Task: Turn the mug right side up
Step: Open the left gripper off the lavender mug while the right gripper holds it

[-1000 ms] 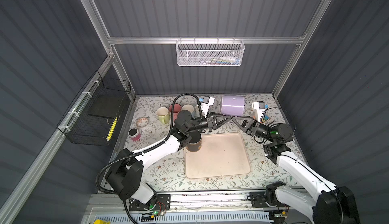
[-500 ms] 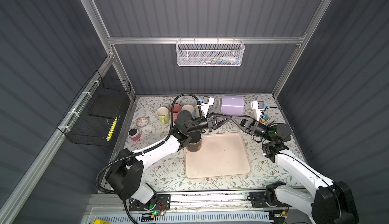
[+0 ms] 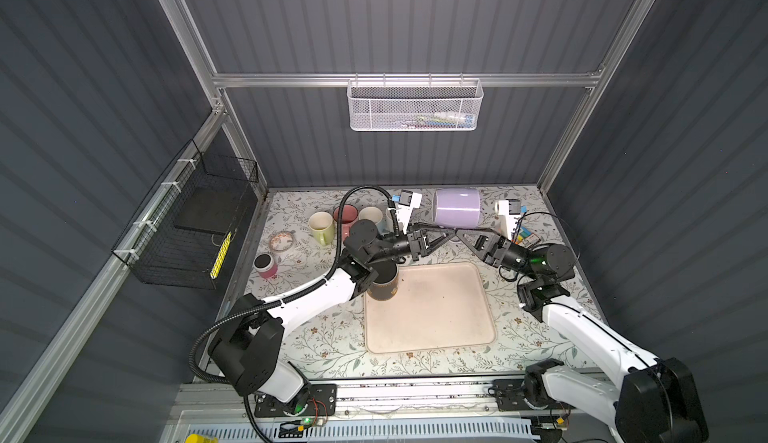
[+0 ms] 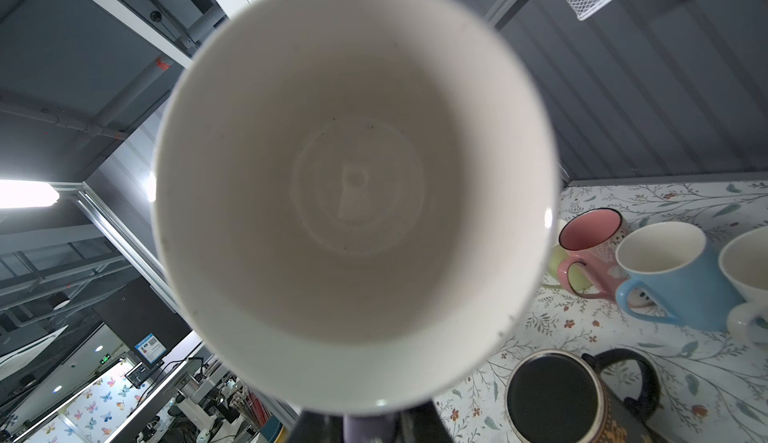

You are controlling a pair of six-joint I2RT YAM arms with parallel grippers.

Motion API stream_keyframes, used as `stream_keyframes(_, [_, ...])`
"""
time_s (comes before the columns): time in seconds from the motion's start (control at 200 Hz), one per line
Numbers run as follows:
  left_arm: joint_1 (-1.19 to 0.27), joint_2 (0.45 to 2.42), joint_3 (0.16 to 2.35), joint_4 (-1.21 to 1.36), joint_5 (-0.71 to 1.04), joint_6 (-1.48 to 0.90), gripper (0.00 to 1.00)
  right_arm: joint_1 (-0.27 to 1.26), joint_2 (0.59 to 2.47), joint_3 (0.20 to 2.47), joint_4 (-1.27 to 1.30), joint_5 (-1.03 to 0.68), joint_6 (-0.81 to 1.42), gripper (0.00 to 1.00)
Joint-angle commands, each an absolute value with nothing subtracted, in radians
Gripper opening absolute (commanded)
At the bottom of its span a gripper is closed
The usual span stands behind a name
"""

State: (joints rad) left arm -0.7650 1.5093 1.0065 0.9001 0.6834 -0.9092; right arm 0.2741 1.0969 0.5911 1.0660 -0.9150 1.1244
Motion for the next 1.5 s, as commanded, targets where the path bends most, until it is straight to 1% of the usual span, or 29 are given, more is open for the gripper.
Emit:
stream_keyframes(0.0, [-0.773,1.467,0.99,0.864,0.689,-0.849,0.06,0.275,1.064,0.598,1.116,-0.878,1.112,0.0])
stream_keyframes(0.105, [-0.773,1.438,0.975,0.821,0.663,-0.81,0.26,0.274,1.042,0.588,1.091,-0.877,1.092,0.0])
stream_keyframes(0.2, [-0.773,1.412,0.964,0.774,0.639,-0.77,0.4,0.273,1.024,0.588,1.064,-0.876,1.075,0.0])
stream_keyframes(0.255, [-0.773,1.397,0.957,0.752,0.626,-0.75,0.46,0.272,1.015,0.588,1.053,-0.876,1.07,0.0])
stream_keyframes(0.36, [-0.774,1.37,0.95,0.71,0.605,-0.711,0.54,0.267,1.001,0.584,1.041,-0.875,1.061,0.0])
stream_keyframes(0.535, [-0.773,1.313,0.934,0.619,0.552,-0.638,0.64,0.26,0.992,0.577,1.031,-0.874,1.057,0.0])
stream_keyframes(0.555, [-0.773,1.305,0.932,0.609,0.545,-0.629,0.65,0.26,0.99,0.577,1.027,-0.876,1.056,0.0])
stream_keyframes(0.585, [-0.772,1.292,0.927,0.592,0.535,-0.617,0.71,0.259,0.987,0.577,1.02,-0.876,1.051,0.0])
stream_keyframes(0.665, [-0.773,1.251,0.916,0.533,0.495,-0.575,0.77,0.256,0.976,0.582,0.971,-0.872,1.024,0.0])
stream_keyframes(0.725, [-0.773,1.219,0.908,0.484,0.462,-0.538,0.81,0.256,0.959,0.594,0.877,-0.86,0.977,0.0])
stream_keyframes(0.821, [-0.773,1.171,0.902,0.399,0.407,-0.486,0.9,0.256,0.925,0.628,0.662,-0.816,0.863,0.0])
stream_keyframes(0.916, [-0.773,1.137,0.902,0.316,0.356,-0.444,0.95,0.258,0.904,0.68,0.44,-0.762,0.737,0.0])
stream_keyframes(0.946, [-0.773,1.13,0.903,0.288,0.339,-0.433,0.99,0.258,0.904,0.696,0.378,-0.744,0.702,0.0])
stream_keyframes(1.036, [-0.773,1.109,0.901,0.218,0.251,-0.412,1.0,0.261,0.907,0.736,0.242,-0.687,0.628,0.0])
stream_keyframes(1.221, [-0.772,1.081,0.916,0.085,0.113,-0.385,1.0,0.274,0.95,0.799,0.082,-0.568,0.552,0.0])
stream_keyframes(1.496, [-0.773,1.075,0.969,-0.171,-0.191,-0.389,1.0,0.324,1.1,0.934,-0.139,-0.353,0.484,0.0])
